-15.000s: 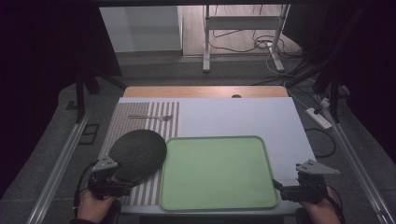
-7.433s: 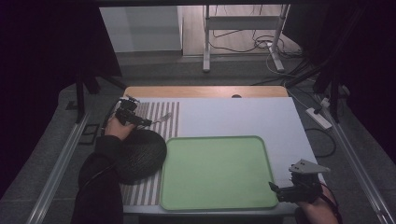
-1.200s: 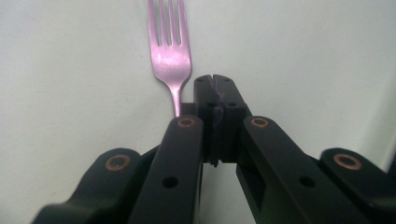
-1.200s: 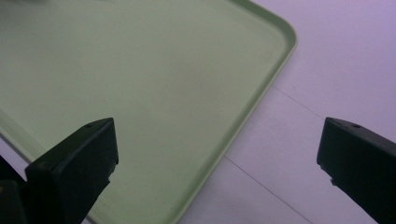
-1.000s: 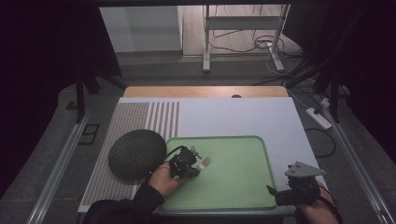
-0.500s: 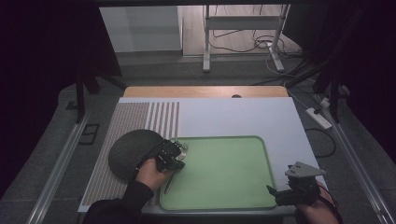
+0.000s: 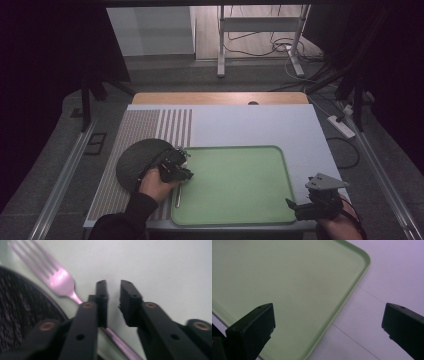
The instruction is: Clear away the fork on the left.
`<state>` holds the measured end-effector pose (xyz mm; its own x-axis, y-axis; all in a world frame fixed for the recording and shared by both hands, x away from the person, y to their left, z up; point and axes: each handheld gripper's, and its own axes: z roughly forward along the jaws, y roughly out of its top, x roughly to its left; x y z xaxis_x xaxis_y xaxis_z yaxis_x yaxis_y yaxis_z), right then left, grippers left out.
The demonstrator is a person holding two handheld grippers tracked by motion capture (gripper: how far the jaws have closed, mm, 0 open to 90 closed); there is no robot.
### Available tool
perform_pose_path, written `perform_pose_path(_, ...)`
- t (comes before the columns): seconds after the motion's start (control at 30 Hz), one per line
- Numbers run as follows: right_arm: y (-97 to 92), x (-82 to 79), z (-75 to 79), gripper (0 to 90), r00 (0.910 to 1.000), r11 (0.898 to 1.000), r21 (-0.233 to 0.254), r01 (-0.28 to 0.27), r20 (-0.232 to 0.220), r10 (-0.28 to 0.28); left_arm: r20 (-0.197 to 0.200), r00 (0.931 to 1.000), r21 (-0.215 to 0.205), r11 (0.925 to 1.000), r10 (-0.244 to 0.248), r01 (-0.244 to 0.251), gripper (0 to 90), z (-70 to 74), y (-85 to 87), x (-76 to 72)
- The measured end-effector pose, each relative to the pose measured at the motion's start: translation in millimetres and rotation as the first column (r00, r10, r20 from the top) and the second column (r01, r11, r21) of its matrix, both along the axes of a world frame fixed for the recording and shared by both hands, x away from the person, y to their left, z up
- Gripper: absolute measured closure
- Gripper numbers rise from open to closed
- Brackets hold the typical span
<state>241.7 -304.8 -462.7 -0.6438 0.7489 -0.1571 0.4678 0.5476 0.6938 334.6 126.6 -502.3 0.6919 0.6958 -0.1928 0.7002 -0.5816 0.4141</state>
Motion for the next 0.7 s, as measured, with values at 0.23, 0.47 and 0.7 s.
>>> perform_pose_path(0.23, -0.4, -0.3, 0.1, 0.0, 1.0000, 1.000, 0.001, 0.001, 0.000, -0.001, 0.044, 0.9990, -0.055, 0.9985, -0.003, 0.005, 42.2, 4.1, 3.9, -1.8)
perform_pose_path(0.47, -0.6, -0.3, 0.1, 0.0, 1.0000, 1.000, 0.005, 0.004, 0.000, -0.004, 0.062, 0.9980, -0.103, 0.9946, -0.010, 0.016, 17.4, 5.2, 11.9, -3.5)
perform_pose_path(0.7, -0.8, -0.3, 0.3, 0.0, 1.0000, 1.000, 0.005, 0.006, -0.002, -0.006, 0.081, 0.9965, -0.164, 0.9859, -0.022, 0.035, 3.9, 7.0, 21.0, -6.0)
